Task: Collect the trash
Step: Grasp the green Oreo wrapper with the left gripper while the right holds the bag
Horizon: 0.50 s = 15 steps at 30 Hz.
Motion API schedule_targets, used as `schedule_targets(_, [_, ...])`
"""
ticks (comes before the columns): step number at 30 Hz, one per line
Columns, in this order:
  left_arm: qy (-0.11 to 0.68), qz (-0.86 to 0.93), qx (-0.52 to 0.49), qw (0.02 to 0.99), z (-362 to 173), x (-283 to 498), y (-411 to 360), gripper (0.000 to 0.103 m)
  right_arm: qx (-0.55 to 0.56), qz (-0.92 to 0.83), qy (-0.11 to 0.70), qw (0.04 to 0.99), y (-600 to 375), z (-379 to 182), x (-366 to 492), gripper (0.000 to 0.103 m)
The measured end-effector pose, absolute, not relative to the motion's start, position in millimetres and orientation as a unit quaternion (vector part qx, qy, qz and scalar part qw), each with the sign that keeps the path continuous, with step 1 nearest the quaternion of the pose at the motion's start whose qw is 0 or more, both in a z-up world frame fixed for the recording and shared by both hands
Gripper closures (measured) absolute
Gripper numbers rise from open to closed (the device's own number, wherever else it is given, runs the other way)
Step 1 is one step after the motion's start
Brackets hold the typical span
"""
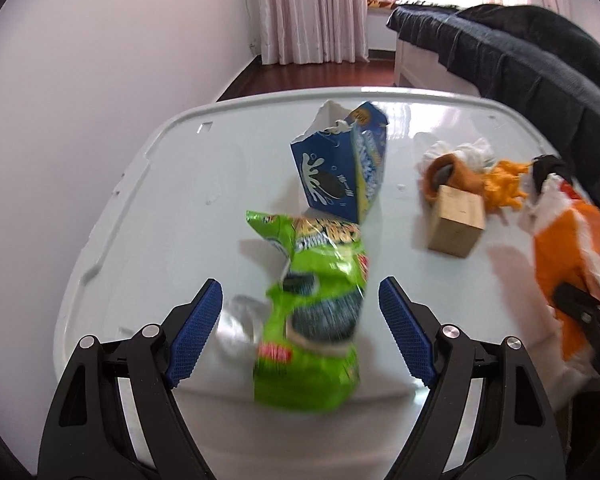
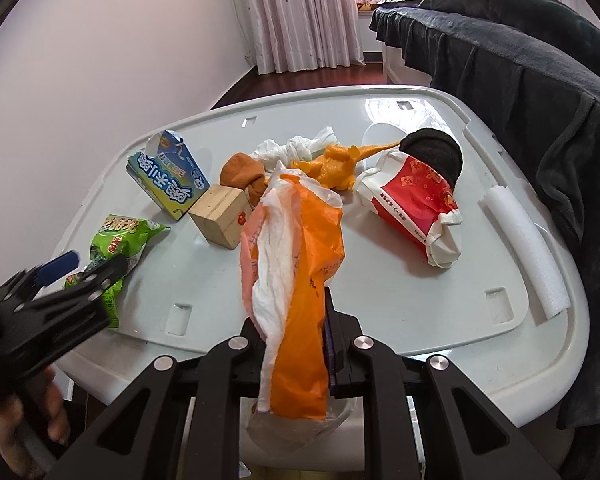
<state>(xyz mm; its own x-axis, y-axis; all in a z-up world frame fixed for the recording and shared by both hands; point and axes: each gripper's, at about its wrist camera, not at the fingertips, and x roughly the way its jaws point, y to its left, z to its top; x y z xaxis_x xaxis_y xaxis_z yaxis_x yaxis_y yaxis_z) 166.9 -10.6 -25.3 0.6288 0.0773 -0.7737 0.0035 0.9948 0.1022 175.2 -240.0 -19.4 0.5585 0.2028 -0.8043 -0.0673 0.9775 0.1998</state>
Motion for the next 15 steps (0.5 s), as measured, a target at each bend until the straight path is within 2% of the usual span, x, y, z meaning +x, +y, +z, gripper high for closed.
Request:
schedule_targets(3, [0.437,0.029,0.067,0.896,-37.3,179.9,-13.6,0.025,0.074,0.078,0.465,0.879,-239.9,-19.8,174.6,0.086])
schedule_targets(5, [0.446,0.028,0.067,0.892,-46.8,184.9,-14.5,0.045,0.074,0.079,0.466,0.878,-239.8,-19.5,174.5,0.086])
schedule_targets(6, [0.441,0.017,0.055,0.896,-46.7,184.0,-13.3,0.060,0.074,0.079,0.466,0.878,-239.6,-19.3,174.4,0.086])
schedule_targets(7, [0.442,0.015,0.049,0.896,-46.3,183.3,-12.9,0.064,0.074,0.080,0.466,0.878,-239.5,-19.3,174.6,0.086])
schedule_targets(15, [0.428,0.007,0.048,0.903,-43.1,169.6,-17.5,0.070,0.075,0.084,0.467,0.877,-237.6,-20.2,175.0,0.086])
